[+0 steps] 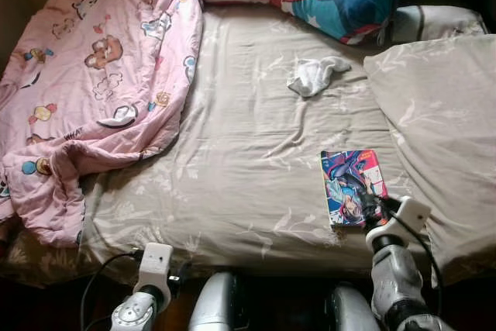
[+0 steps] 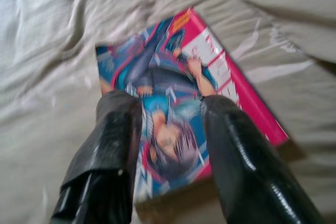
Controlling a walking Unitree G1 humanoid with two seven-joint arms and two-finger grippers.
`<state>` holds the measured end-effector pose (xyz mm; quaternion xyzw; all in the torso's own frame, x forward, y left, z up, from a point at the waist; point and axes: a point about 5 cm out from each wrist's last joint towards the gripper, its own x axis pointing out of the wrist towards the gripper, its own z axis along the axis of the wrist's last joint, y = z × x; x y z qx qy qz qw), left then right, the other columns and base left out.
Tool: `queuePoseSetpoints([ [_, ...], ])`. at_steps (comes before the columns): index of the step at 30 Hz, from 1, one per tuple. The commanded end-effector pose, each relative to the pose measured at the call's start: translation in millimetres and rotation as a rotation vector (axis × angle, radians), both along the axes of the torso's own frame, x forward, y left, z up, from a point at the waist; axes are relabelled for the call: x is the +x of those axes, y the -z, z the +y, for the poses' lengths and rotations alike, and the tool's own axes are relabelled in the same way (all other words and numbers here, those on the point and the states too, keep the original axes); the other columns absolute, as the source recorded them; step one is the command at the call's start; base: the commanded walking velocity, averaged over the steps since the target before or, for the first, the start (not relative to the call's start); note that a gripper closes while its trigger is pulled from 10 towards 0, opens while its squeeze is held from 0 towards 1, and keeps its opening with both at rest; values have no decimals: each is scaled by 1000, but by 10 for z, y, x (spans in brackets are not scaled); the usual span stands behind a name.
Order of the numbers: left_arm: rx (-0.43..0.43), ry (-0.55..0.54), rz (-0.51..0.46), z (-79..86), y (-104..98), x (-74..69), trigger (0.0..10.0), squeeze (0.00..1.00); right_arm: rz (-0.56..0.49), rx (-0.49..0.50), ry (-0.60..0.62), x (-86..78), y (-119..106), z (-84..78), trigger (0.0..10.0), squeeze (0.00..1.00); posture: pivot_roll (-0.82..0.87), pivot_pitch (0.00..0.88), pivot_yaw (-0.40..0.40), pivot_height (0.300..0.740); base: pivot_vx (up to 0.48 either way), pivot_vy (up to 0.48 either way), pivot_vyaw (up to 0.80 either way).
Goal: Clean up the room
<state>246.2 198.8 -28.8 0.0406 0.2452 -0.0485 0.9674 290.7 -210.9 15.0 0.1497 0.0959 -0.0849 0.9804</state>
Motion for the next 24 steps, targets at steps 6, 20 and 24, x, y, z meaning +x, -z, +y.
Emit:
queuePoseSetpoints([
  [6, -38, -104, 63, -26, 65, 7, 10000, 0, 117, -153, -32, -71, 105, -15, 10000, 0, -50, 144, 76, 649, 0, 0, 0],
  [20, -70, -207, 108, -80, 61, 89, 10000, 0, 236, -161, -110, -88, 218, 103, 10000, 0, -73, 58, 46, 723, 0, 0, 0],
  [24, -70, -222, 126, -87, 75, 84, 10000, 0, 275, -116, -105, -145, 288, 116, 10000, 0, -85, 49, 46, 738, 0, 0, 0],
])
